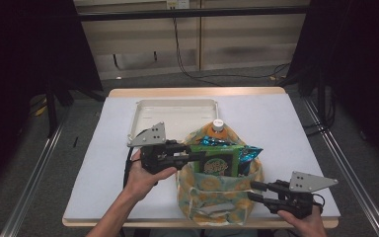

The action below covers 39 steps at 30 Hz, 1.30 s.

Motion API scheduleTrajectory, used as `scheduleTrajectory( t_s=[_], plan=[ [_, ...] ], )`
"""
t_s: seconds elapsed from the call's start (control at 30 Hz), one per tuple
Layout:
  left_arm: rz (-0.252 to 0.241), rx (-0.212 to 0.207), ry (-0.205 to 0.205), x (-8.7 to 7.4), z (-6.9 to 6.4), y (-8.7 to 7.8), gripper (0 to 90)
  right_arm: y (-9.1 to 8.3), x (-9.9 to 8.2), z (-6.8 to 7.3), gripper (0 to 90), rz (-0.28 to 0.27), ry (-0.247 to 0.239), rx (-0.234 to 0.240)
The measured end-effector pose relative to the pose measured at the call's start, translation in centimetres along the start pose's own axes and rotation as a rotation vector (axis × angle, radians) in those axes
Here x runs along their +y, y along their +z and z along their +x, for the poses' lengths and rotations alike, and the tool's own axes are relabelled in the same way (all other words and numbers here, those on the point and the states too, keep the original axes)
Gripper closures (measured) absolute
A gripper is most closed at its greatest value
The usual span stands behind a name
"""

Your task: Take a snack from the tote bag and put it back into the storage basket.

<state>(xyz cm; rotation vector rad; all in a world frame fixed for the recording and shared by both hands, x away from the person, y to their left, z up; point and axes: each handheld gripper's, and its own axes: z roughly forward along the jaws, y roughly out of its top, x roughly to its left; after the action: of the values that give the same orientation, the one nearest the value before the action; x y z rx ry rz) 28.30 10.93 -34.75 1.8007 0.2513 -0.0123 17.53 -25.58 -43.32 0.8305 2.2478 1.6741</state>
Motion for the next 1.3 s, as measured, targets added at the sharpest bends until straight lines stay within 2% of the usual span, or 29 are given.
scheduleTrajectory(
  t_s=[0.1, 0.13, 0.2, 0.23, 0.27, 0.37, 0.4, 0.43, 0.57, 0.6, 0.83, 0.93, 1.0, 1.1, 1.17, 1.3],
  plan=[
    [0.012, 0.000, -0.010, -0.7, 0.1, -0.2, 74.7, -0.4, 0.0, -0.2, 52.5, -0.022, 0.007, -0.023],
    [0.031, 0.006, -0.010, -1.0, 0.1, -0.1, 74.8, -0.6, 0.0, -0.3, 50.1, -0.031, 0.012, -0.044],
    [0.032, 0.005, -0.010, -1.0, 0.1, -0.1, 74.8, -0.7, 0.0, -0.4, 48.3, -0.033, 0.014, -0.055],
    [0.017, -0.003, -0.008, -1.0, 0.0, -0.1, 74.9, -0.8, 0.0, -0.4, 46.7, -0.037, 0.015, -0.065],
    [0.025, 0.008, -0.004, -0.7, -0.1, -0.2, 74.9, -0.9, 0.0, -0.5, 44.8, -0.038, 0.012, -0.082],
    [0.004, 0.013, 0.010, 0.0, -0.1, -0.7, 74.9, -1.1, 0.1, -0.6, 39.9, -0.037, 0.021, -0.100],
    [-0.021, 0.011, 0.008, 0.4, -0.1, -1.1, 74.8, -1.3, 0.0, -0.7, 36.1, -0.040, 0.029, -0.112],
    [-0.021, 0.025, 0.016, 0.7, 0.0, -1.3, 74.9, -1.2, -0.1, -0.8, 33.9, -0.046, 0.031, -0.115],
    [-0.049, 0.032, 0.017, 1.3, 0.2, -1.7, 74.9, -1.1, -0.1, -1.0, 29.0, -0.046, 0.037, -0.135],
    [-0.061, 0.031, 0.012, 1.5, 0.2, -1.8, 74.9, -1.1, -0.1, -1.0, 25.4, -0.049, 0.042, -0.143],
    [-0.075, 0.043, 0.036, 3.2, 0.7, -2.0, 75.0, -1.1, -0.1, -1.0, 21.4, -0.052, 0.049, -0.160],
    [-0.092, 0.043, 0.028, 4.0, 1.0, -2.5, 75.0, -1.1, -0.1, -1.1, 19.1, -0.054, 0.049, -0.171],
    [-0.090, 0.038, 0.030, 4.1, 1.2, -2.7, 75.0, -1.1, -0.1, -1.1, 17.0, -0.058, 0.053, -0.174],
    [-0.111, 0.046, 0.016, 4.3, 1.5, -3.2, 75.0, -1.1, -0.1, -1.1, 14.2, -0.062, 0.058, -0.186],
    [-0.102, 0.062, 0.021, 4.4, 1.6, -3.7, 75.0, -1.1, -0.1, -1.2, 12.4, -0.064, 0.060, -0.187],
    [-0.114, 0.063, 0.014, 4.4, 2.0, -4.4, 75.1, -1.1, -0.1, -1.3, 10.3, -0.058, 0.062, -0.194]
  ],
)
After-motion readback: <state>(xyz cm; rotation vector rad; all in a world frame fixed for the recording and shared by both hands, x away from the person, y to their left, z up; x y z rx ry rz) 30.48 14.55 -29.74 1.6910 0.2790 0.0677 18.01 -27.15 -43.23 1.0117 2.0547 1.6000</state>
